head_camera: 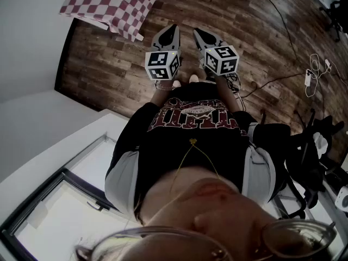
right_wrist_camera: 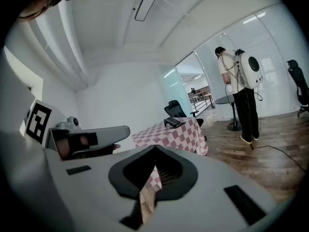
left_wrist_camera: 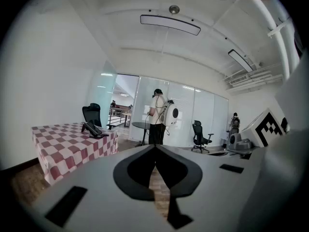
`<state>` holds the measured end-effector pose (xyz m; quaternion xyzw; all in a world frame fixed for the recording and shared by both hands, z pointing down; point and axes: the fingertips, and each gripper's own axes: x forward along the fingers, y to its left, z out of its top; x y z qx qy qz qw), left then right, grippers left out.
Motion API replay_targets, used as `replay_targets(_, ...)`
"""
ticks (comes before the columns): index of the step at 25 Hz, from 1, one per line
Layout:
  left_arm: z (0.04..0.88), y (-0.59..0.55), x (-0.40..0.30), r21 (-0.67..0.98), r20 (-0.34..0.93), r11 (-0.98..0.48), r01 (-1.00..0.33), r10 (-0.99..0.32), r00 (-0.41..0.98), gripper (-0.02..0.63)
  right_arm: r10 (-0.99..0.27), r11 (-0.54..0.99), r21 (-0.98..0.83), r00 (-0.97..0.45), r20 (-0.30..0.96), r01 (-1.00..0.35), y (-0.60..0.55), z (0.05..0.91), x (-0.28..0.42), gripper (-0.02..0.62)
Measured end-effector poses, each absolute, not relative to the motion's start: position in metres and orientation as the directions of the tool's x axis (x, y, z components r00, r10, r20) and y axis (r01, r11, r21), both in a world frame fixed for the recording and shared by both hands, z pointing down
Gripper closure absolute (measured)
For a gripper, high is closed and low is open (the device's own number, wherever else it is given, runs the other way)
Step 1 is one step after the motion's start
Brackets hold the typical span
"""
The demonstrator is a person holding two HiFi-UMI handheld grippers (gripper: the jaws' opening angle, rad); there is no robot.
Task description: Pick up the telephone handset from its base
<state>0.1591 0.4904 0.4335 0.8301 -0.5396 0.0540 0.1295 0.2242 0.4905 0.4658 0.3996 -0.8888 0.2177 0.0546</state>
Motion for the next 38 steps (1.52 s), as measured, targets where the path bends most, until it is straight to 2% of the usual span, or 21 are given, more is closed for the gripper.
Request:
replay_targets(13,0.441,0.475,0.177,0.153,0.236,-0.361,-0.92,-0.89,0.389,0.595,-0.66,0.621,-0.342,-0.706,0.258,-0.706,0.471,0.466,0.235,0.577)
replay_targets(24,0.449,0.456,0.165,0.138,0.255,-0.36,-0.923,-0.887,0.384,0.595,-0.635,0.638,-0.351,-0.726,0.264,-0.686,0.452,0.469,0.217,0.577)
replay_targets(38,0.456,0.379,0.134,0.177,0.26,-0.392,-0.903,-0.866,0.428,0.595,-0.639,0.636,-0.326,-0.714,0.285,-0.699,0.384,0.473,0.18,0.577)
